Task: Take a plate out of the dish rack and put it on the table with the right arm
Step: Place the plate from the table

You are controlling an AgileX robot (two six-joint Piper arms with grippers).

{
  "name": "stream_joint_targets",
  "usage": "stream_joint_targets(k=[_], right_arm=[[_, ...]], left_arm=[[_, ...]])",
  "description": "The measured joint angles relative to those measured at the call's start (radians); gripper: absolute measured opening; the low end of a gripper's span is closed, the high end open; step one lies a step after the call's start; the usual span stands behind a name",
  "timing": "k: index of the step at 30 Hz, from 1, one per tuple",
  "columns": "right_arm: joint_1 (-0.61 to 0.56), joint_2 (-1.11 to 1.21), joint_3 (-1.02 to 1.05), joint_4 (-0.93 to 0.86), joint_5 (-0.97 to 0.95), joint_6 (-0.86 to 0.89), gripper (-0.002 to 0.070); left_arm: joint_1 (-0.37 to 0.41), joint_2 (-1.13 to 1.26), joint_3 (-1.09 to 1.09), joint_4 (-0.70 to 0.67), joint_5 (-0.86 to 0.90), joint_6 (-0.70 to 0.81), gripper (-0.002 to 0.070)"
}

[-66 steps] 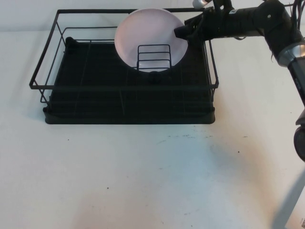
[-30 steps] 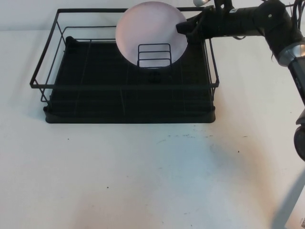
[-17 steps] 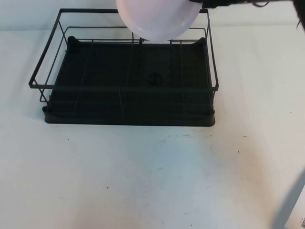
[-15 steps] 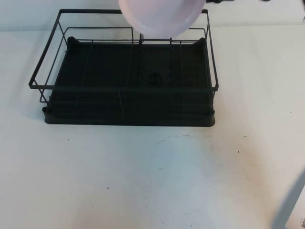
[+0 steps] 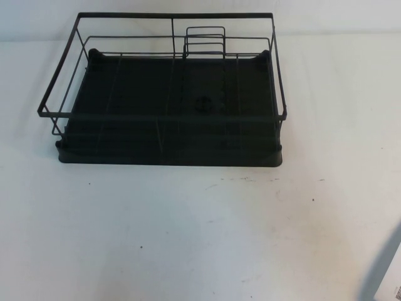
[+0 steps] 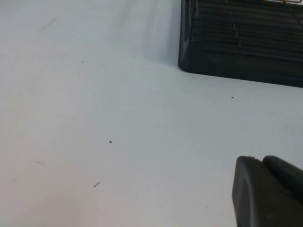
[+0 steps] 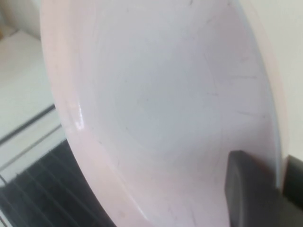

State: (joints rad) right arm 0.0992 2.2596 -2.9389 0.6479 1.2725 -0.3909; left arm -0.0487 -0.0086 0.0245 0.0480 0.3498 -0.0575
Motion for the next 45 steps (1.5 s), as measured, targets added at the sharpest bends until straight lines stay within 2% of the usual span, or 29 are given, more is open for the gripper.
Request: stream_joint_targets(k=[12, 15, 19, 25, 29, 39, 45], right_arm=[[-0.004, -0.249, 0.000, -0.159, 0.022, 0.183, 0.0049], [-0.005, -0.352, 0.085, -0.171, 0.022, 0.193, 0.0049], [0.014, -0.514, 0.336, -0.198, 0.020, 0.193, 0.0049], [0.112, -0.742, 0.778, -0.338, 0.020, 0.187, 0.0049], [0.127, -0.877, 1.044, -0.353, 0.009, 0.192, 0.0049], [0.129, -1.184, 1.671, -0.246, -0.169, 0.216, 0.0049], [0.129, -1.271, 1.921, -0.116, -0.233, 0.216, 0.0048]], left_arm=[[0.000, 0.000, 0.000, 0.000, 0.000, 0.000, -0.0004], [0.000, 0.000, 0.000, 0.000, 0.000, 0.000, -0.0004], [0.000, 0.000, 0.000, 0.000, 0.000, 0.000, -0.0004], [0.000, 0.000, 0.000, 0.000, 0.000, 0.000, -0.0004], [0.000, 0.000, 0.000, 0.000, 0.000, 0.000, -0.0004], [0.000, 0.000, 0.000, 0.000, 0.000, 0.000, -0.0004], [0.000, 0.000, 0.000, 0.000, 0.000, 0.000, -0.0004]])
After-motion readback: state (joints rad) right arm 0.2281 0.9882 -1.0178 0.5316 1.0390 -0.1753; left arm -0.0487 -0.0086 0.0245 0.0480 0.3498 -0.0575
